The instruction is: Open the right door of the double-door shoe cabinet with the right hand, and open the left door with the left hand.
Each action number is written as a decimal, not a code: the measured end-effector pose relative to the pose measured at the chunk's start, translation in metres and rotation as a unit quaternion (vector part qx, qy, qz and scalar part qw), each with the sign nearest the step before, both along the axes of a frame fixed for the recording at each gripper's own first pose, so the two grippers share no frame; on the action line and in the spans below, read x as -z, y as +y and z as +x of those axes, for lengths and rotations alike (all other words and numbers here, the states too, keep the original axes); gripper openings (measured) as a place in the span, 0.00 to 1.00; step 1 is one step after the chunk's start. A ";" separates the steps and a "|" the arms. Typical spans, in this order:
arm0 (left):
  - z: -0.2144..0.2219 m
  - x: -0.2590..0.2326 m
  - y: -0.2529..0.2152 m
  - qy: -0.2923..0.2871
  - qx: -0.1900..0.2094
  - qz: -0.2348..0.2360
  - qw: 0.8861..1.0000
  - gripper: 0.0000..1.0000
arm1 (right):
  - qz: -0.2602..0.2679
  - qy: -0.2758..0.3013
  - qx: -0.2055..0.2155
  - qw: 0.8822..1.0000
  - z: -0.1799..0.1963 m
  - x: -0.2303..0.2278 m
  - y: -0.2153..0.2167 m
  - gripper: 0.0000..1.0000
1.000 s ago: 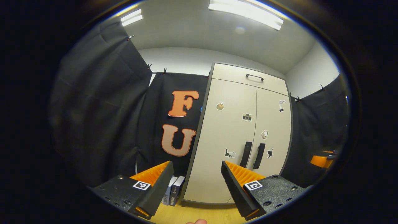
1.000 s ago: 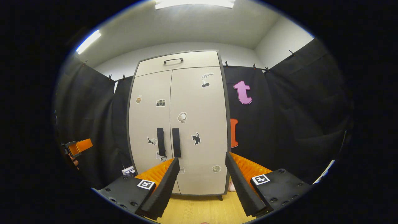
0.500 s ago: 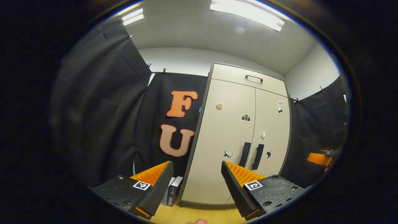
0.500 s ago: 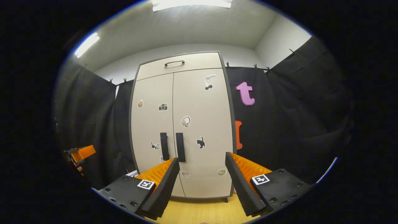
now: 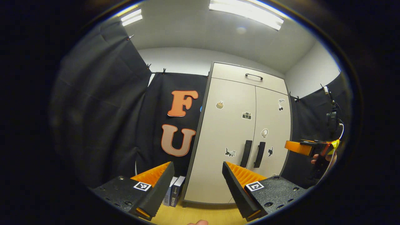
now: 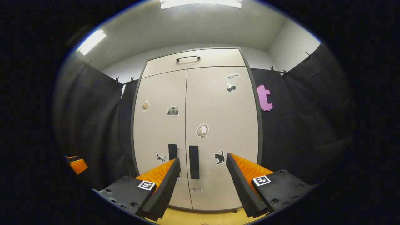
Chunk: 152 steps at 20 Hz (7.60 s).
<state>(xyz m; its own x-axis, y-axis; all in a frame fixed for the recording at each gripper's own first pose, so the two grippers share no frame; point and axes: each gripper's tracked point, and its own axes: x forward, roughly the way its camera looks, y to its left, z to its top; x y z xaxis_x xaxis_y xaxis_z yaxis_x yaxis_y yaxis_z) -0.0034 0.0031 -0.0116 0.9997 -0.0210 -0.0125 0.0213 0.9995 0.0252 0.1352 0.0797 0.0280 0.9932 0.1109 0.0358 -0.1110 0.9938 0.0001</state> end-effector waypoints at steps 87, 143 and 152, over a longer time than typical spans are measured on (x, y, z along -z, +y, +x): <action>-0.001 0.036 -0.047 0.035 0.034 -0.012 0.999 0.95 | -0.069 0.054 0.013 0.996 -0.053 0.054 -0.147 0.23; 0.247 0.102 -0.227 0.075 0.141 0.031 0.987 0.89 | -0.056 -0.006 0.120 0.991 -0.196 -0.004 -0.210 0.92; 0.250 0.106 -0.229 0.103 0.149 0.001 0.983 0.31 | -0.042 0.002 0.114 0.993 -0.197 0.005 -0.206 0.98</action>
